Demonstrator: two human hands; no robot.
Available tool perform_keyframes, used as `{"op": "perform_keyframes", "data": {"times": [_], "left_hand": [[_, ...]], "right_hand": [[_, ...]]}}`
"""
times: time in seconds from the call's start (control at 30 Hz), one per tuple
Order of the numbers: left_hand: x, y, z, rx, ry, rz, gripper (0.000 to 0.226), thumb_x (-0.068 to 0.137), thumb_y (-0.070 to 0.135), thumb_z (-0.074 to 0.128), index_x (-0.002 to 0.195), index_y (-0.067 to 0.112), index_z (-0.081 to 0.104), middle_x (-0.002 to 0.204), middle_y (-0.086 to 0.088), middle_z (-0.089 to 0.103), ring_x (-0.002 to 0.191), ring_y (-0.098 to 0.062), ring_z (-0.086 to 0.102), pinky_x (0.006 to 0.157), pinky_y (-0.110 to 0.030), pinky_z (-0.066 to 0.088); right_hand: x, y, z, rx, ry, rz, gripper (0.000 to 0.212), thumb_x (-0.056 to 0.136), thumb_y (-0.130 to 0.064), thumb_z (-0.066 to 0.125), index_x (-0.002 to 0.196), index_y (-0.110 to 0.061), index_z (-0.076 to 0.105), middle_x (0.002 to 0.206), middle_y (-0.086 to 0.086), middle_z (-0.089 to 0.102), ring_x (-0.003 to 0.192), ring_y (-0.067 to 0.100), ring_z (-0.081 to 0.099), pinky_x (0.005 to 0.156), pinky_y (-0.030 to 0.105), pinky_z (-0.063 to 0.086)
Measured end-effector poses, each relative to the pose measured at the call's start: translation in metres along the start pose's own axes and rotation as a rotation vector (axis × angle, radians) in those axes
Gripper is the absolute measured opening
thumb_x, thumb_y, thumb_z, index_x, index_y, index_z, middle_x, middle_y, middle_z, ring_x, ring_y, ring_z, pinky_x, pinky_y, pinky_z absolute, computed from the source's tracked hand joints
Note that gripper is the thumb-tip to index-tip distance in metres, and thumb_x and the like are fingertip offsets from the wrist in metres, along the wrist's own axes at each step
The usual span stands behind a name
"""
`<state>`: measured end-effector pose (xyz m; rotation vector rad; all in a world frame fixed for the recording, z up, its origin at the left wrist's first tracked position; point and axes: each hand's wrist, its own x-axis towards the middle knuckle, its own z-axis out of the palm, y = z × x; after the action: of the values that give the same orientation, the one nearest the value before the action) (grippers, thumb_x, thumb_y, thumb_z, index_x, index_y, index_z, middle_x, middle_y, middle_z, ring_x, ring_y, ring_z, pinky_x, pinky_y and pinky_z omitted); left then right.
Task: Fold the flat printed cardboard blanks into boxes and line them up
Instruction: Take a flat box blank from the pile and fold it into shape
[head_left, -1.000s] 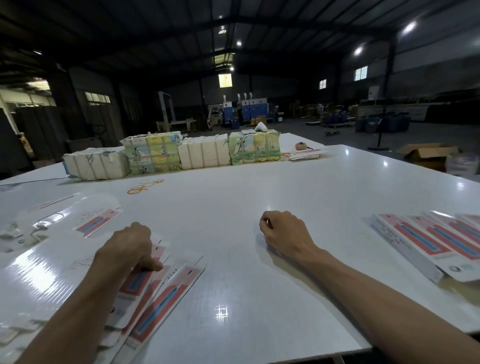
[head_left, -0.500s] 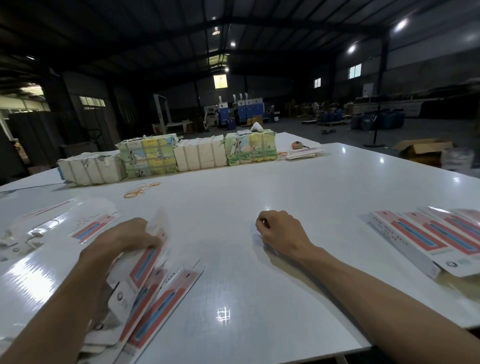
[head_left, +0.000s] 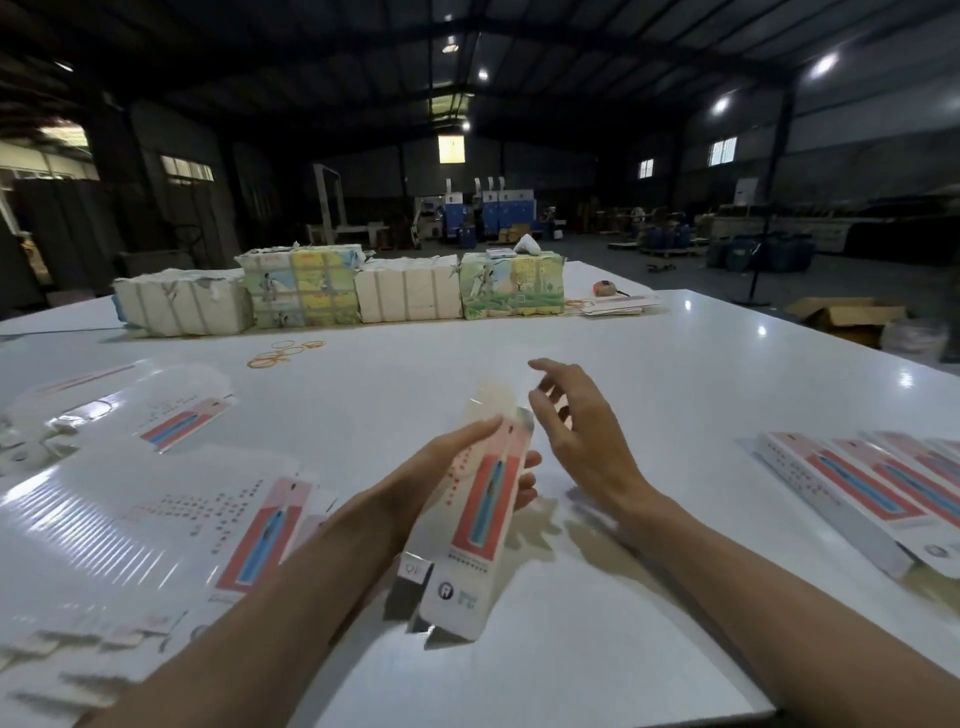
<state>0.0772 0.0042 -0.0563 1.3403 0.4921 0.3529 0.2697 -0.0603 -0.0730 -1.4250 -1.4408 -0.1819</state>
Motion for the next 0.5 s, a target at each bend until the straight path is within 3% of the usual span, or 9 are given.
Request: {"op": "perform_keyframes", "data": {"times": [0.07,0.13,0.3,0.4,0.5], "left_hand": [[0.004,-0.006,0.002,-0.039,-0.005,0.060,0.062,0.097,0.056,0.058,0.128,0.003,0.059,0.112,-0.020,0.073,0.088,-0.034,0.074,0.077,-0.039,0.063],[0.006,-0.007,0.003,-0.076,-0.010,0.109,0.059,0.102,0.058,0.049,0.119,0.002,0.058,0.103,-0.023,0.067,0.083,-0.036,0.068,0.078,-0.042,0.062],[0.006,-0.007,0.001,-0.066,0.110,0.137,0.071,0.103,0.068,0.034,0.105,0.006,0.069,0.097,-0.023,0.067,0.075,-0.033,0.068,0.084,-0.045,0.058],[0.003,-0.007,0.000,-0.026,0.128,0.122,0.074,0.098,0.075,0.033,0.087,0.016,0.077,0.086,-0.016,0.074,0.066,-0.027,0.074,0.065,-0.033,0.061],[0.001,-0.008,0.000,-0.011,0.155,0.117,0.074,0.093,0.077,0.034,0.100,0.014,0.072,0.088,-0.014,0.075,0.068,-0.026,0.075,0.063,-0.031,0.061]], "right_hand": [[-0.002,-0.001,0.004,0.014,-0.161,0.025,0.036,0.110,-0.037,0.048,0.143,-0.026,0.058,0.127,-0.009,0.051,0.117,0.006,0.053,0.094,0.027,0.055],[-0.007,-0.003,0.007,0.044,-0.274,0.065,0.043,0.110,-0.045,0.044,0.145,-0.025,0.059,0.131,-0.012,0.048,0.123,0.006,0.051,0.101,0.036,0.056],[-0.007,-0.006,0.007,0.061,-0.284,0.047,0.034,0.107,-0.044,0.053,0.134,-0.030,0.068,0.132,-0.013,0.052,0.128,0.007,0.051,0.103,0.033,0.053],[-0.006,-0.011,0.007,0.144,-0.285,0.073,0.019,0.106,-0.039,0.058,0.119,-0.033,0.070,0.128,-0.011,0.055,0.125,0.011,0.055,0.101,0.030,0.054],[-0.004,-0.016,0.006,0.241,-0.319,0.132,0.013,0.103,-0.037,0.063,0.113,-0.034,0.071,0.130,-0.010,0.054,0.122,0.015,0.061,0.099,0.031,0.057]]}}
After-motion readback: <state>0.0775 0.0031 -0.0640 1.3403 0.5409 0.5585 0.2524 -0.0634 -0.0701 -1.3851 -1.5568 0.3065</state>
